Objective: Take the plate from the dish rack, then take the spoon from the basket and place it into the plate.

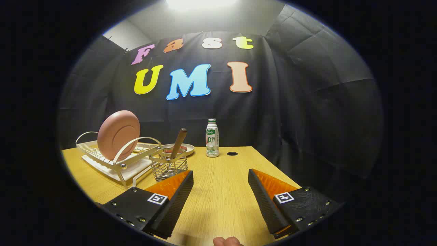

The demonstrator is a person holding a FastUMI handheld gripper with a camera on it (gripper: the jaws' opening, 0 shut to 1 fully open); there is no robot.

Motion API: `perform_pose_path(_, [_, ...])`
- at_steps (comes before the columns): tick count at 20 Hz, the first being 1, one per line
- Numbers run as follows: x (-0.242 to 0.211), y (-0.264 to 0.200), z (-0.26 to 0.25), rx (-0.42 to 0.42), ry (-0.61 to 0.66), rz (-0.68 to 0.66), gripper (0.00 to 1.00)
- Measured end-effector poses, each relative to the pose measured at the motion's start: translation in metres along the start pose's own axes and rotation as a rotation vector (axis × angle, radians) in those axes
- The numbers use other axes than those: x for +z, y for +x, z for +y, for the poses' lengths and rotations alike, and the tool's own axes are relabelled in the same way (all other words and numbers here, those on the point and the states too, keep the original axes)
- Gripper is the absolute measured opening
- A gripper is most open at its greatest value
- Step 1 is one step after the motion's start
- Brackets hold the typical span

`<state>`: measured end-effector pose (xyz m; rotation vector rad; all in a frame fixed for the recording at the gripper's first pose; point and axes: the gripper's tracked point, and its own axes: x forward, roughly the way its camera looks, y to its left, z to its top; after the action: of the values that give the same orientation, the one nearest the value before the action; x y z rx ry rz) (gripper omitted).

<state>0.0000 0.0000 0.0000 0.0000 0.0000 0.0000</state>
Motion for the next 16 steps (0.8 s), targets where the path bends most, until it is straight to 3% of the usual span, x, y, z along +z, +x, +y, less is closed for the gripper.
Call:
perform_pose_path(6, [0.005, 0.052, -0.014, -0.038, 0.061, 0.007, 0.98])
perform_pose_path(9, [0.023, 0.067, -0.022, -0.059, 0.027, -0.016, 0.98])
perform_pose_path(16, [0.138, 0.039, -0.028, -0.110, -0.022, -0.093, 0.98])
